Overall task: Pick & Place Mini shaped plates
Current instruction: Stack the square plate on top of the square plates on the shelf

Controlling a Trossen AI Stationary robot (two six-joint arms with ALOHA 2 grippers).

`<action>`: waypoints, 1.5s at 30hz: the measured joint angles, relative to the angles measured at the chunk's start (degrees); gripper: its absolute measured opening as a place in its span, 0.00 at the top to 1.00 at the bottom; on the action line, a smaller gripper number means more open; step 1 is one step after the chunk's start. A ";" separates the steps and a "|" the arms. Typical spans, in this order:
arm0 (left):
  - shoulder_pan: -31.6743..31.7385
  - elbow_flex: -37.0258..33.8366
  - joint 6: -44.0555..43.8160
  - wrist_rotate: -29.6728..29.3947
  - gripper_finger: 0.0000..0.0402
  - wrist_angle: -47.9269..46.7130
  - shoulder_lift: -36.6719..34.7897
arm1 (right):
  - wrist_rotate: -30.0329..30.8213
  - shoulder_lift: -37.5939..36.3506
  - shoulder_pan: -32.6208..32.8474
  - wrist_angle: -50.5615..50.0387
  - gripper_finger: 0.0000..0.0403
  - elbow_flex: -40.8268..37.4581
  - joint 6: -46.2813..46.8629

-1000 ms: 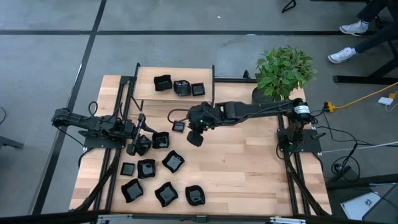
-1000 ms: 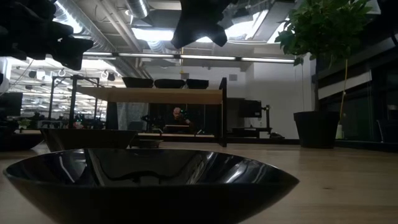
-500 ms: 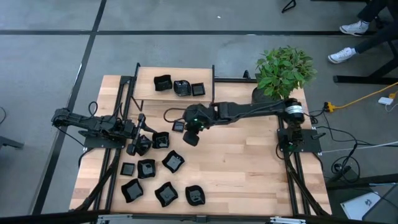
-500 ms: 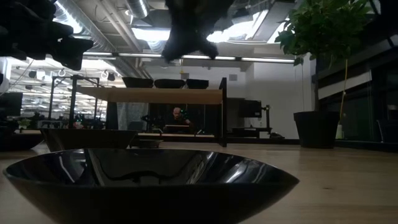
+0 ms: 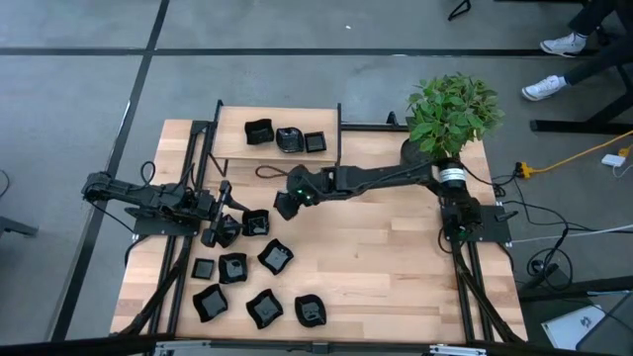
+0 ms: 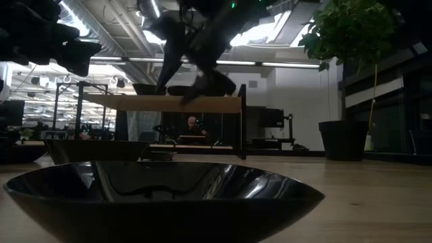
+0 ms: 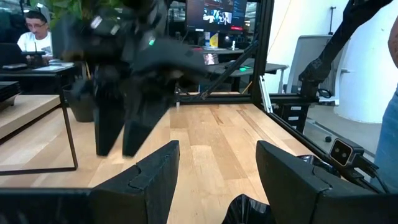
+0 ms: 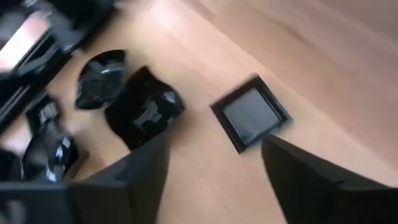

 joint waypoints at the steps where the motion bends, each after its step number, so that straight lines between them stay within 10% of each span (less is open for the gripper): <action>1: 0.02 0.00 -0.02 0.00 0.48 -0.01 0.00 | -0.11 0.77 -0.19 0.18 0.32 0.00 2.99; 9: 0.02 -0.02 -0.02 0.00 0.48 -0.02 0.00 | -0.20 6.06 -0.29 1.07 0.12 -0.02 19.64; 22: 0.02 -0.02 -0.02 0.00 0.48 -0.03 0.00 | 8.40 8.22 0.19 0.44 0.12 -0.02 29.66; 45: 0.01 -0.01 0.00 0.04 0.48 0.00 0.00 | 8.91 12.86 1.27 4.41 0.64 0.00 35.94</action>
